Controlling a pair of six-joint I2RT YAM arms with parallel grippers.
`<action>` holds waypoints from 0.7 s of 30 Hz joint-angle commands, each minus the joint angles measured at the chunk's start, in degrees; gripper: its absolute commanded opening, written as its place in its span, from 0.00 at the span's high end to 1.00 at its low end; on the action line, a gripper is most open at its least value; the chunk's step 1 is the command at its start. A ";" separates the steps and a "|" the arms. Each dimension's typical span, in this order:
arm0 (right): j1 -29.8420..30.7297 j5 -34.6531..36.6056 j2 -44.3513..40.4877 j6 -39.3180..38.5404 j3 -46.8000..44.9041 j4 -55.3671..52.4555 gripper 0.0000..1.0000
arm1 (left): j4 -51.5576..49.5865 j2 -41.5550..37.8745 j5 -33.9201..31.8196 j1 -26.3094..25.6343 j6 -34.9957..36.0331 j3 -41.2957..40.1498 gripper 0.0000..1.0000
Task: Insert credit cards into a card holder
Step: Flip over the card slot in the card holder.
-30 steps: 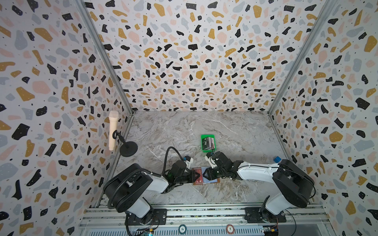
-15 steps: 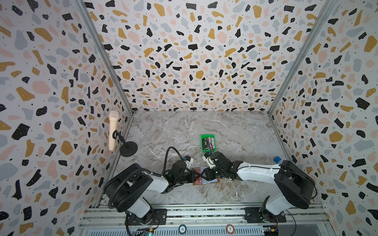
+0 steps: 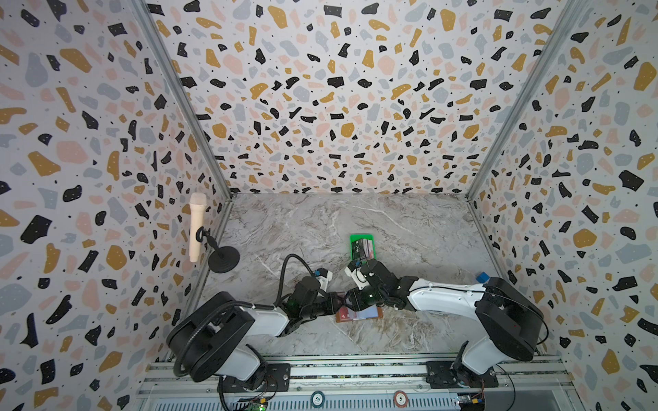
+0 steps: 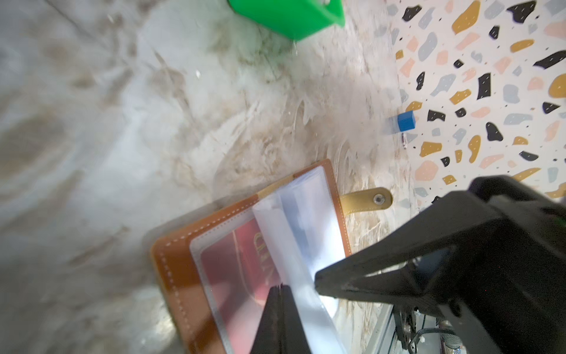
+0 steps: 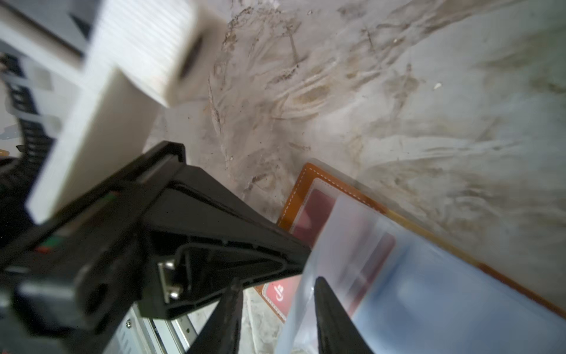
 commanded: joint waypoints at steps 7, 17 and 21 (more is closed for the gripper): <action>1.22 -0.89 2.02 -2.50 5.78 -0.94 0.60 | -11.47 -12.83 -2.30 3.96 4.05 0.00 0.98; -2.52 9.66 -6.89 -5.83 -0.33 -8.94 0.60 | -3.44 -0.64 -2.56 -2.65 2.10 2.04 1.00; -3.82 11.74 -7.47 -6.15 -2.62 -9.81 0.60 | -0.39 3.05 -2.52 -4.67 1.26 3.44 1.00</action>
